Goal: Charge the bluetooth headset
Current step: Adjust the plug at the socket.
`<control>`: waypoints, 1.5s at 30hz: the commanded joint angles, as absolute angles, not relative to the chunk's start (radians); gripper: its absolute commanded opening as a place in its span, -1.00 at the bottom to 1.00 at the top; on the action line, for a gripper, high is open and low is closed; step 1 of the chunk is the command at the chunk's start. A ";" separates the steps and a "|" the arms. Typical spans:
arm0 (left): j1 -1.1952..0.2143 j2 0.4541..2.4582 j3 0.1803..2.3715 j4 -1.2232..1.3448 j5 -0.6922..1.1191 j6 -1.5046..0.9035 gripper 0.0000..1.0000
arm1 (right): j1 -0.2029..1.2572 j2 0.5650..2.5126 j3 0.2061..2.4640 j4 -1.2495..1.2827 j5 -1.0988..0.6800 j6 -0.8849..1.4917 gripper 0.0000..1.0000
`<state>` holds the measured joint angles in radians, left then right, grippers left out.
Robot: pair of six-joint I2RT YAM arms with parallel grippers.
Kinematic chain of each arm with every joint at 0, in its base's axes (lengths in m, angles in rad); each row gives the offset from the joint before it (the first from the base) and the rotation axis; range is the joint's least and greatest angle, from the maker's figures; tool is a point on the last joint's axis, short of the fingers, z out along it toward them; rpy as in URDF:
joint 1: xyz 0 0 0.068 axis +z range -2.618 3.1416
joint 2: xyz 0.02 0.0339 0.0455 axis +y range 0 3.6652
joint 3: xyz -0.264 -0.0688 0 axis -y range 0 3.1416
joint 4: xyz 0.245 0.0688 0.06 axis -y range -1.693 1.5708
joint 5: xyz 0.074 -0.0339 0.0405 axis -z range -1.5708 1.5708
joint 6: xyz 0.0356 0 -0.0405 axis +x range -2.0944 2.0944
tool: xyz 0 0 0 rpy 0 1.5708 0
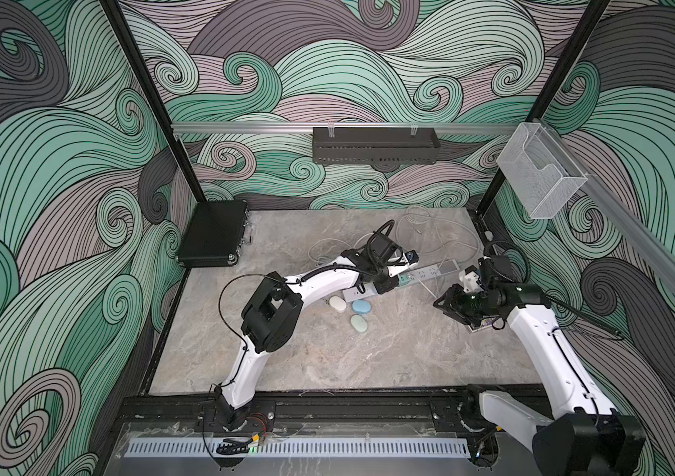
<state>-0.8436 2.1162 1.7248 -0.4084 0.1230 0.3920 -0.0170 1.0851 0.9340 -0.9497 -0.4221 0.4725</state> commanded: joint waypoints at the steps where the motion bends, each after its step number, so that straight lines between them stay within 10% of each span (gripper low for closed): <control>1: -0.834 2.075 1.718 -0.448 0.125 0.381 -1.00 | -0.018 1.078 0.922 -0.953 -0.430 0.482 -0.23; 45: -0.862 2.195 1.720 -0.454 -0.059 0.574 -1.00 | -0.018 1.100 0.913 -0.931 -0.463 0.488 -0.22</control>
